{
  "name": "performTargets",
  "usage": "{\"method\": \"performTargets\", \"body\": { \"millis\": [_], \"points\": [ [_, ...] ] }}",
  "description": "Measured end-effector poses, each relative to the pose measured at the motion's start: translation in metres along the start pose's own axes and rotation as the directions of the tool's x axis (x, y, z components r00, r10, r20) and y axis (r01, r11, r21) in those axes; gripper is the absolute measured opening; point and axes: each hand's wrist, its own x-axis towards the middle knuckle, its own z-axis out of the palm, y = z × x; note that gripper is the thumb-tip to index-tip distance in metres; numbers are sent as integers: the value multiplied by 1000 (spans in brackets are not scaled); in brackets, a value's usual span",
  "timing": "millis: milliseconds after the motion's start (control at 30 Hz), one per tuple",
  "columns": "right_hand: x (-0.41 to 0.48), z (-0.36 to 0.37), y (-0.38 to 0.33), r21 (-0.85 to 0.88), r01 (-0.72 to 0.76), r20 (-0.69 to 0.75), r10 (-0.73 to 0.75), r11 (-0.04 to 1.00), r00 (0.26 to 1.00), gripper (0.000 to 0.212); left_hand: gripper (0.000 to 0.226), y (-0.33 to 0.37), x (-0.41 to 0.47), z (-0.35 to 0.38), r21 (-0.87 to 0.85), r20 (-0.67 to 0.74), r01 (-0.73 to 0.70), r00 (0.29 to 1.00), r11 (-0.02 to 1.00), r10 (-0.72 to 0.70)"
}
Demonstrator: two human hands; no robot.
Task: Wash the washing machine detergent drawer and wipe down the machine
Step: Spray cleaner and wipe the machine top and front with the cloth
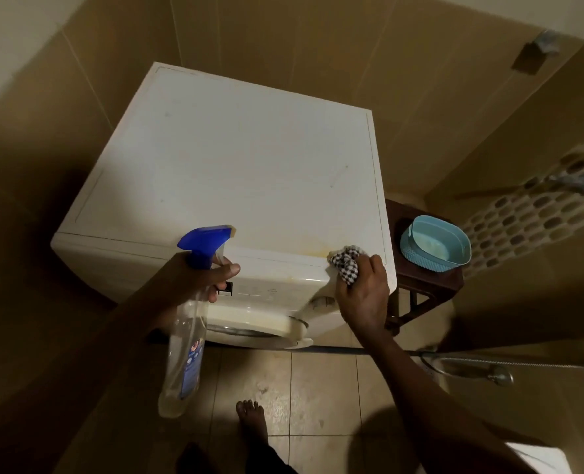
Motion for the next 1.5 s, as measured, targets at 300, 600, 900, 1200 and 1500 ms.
{"method": "performTargets", "body": {
  "millis": [300,600,900,1200,1500],
  "points": [
    [16,1,-9,-18,-24,77,25,1000,997,27,46,0,-8,-14,17,5,1,1000,1000,-1],
    [40,-30,7,248,-274,-76,301,929,951,29,38,2,-2,29,193,90,-34,996,981,17],
    [24,-26,17,121,-117,-2,118,986,993,38,48,8,16,87,299,132,-7,991,954,-34],
    [-8,24,-40,275,143,55,-164,951,985,27,41,-8,9,63,177,63,50,996,983,-62],
    [-10,12,3,110,-51,-134,66,993,989,13,31,-9,-5,35,59,27,37,999,998,-38]
  ]
}}
